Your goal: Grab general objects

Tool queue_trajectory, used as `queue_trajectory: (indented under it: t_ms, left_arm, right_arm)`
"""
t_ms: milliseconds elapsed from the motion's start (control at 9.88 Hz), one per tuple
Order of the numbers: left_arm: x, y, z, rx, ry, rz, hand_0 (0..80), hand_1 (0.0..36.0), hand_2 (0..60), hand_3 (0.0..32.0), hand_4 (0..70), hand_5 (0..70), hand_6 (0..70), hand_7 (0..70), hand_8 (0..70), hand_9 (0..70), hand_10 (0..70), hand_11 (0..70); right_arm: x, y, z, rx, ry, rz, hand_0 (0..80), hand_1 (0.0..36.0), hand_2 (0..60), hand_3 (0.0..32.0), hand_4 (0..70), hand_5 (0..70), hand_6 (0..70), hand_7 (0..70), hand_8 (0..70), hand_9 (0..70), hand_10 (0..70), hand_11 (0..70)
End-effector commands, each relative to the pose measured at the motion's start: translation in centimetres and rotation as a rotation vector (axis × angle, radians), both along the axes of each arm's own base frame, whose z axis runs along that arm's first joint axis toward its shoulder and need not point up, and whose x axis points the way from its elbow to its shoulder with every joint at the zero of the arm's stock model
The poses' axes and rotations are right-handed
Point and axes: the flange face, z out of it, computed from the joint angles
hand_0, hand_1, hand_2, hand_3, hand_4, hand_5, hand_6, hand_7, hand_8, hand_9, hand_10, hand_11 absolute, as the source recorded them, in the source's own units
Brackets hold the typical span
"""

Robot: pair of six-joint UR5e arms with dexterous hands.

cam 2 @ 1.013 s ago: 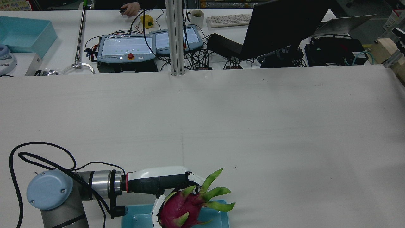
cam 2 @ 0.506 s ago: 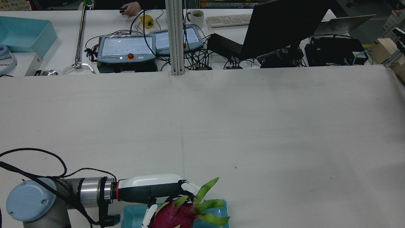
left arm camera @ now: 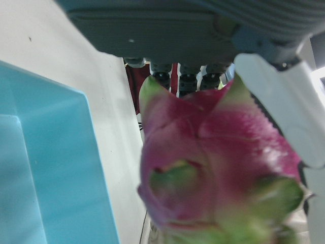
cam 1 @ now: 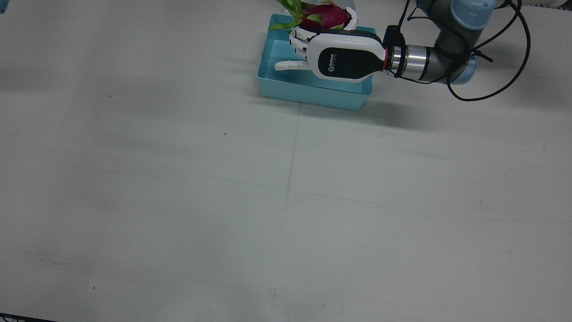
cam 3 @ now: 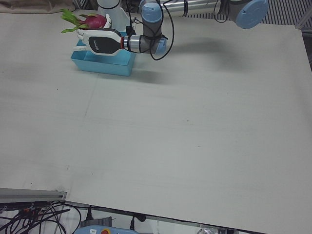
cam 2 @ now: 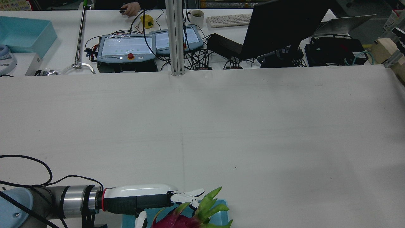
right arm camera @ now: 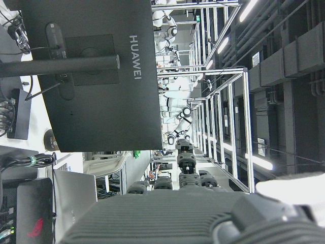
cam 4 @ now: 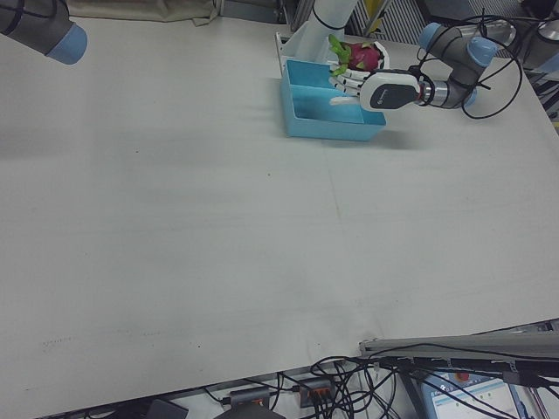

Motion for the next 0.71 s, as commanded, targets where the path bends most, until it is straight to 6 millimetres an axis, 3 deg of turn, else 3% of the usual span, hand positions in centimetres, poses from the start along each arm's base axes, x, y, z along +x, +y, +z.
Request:
queue_trajectory:
  t_ms: [0,304,405,608]
  left_arm:
    - [-0.9,0.1,0.6,-0.001,-0.002,-0.006,47.0,11.3,2.9,0.0,8.0,16.5,9.5,21.5,1.5,2.9,0.0,0.0]
    - [-1.5,-1.6,1.6,-0.012,-0.025,-0.034,47.1,11.7,2.5,0.0,7.4,16.3,9.1,20.8,0.9,2.7,0.0,0.0]
    - [-3.5,-5.0,2.8,-0.026,-0.049,-0.103,47.3,11.8,2.0,0.0,7.3,15.5,9.0,20.7,1.1,2.7,0.0,0.0]
    - [-7.7,-10.5,4.6,-0.05,-0.083,-0.22,47.9,11.2,1.8,0.0,13.4,13.8,13.0,27.8,5.7,4.1,0.2,0.9]
  right_arm:
    - [0.0,0.0,0.0,0.0,0.0,0.0,0.0,0.0,0.0,0.0,0.0,0.0,0.0,0.0,0.0,0.0,0.0,0.0]
    - [0.0,0.0,0.1,-0.001,0.0,0.0,0.0,0.0,0.0,0.0,0.0,0.0,0.0,0.0,0.0,0.0,0.0,0.0]
    - [0.0,0.0,0.1,-0.001,0.0,0.0,0.0,0.0,0.0,0.0,0.0,0.0,0.0,0.0,0.0,0.0,0.0,0.0]
    - [0.0,0.0,0.1,-0.001,0.0,0.0,0.0,0.0,0.0,0.0,0.0,0.0,0.0,0.0,0.0,0.0,0.0,0.0]
